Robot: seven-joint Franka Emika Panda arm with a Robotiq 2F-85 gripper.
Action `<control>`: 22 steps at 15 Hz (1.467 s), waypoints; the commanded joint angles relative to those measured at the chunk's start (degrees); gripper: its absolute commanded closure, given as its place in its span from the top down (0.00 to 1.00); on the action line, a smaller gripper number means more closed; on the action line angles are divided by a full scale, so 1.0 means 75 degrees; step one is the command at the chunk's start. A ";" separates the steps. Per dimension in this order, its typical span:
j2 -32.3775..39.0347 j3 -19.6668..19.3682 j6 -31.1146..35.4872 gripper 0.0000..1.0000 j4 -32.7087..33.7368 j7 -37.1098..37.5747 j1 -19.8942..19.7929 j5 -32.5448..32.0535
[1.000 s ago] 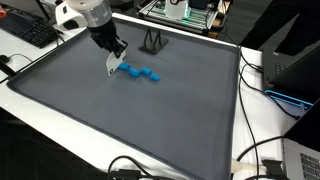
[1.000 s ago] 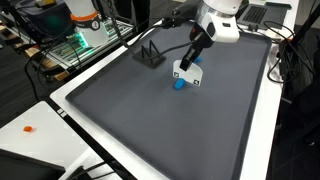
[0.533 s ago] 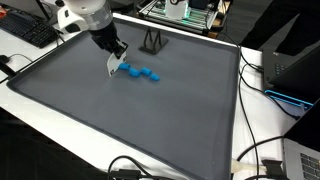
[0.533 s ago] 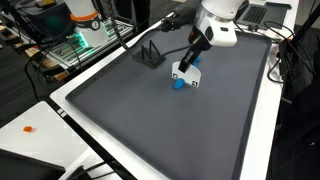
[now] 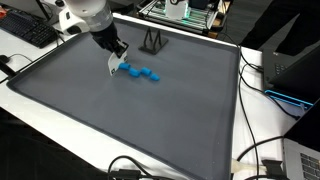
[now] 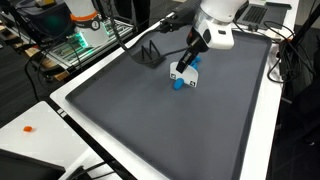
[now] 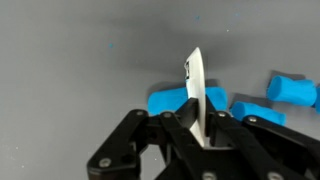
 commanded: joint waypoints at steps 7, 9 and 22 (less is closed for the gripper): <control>0.0195 0.0049 -0.0692 0.02 0.0033 -0.0086 -0.0059 -0.0121; 0.0200 0.0087 -0.0569 0.02 0.0015 -0.0106 -0.0064 -0.0070; -0.0049 0.0189 -0.0846 0.02 0.0195 -0.0121 -0.0203 0.0283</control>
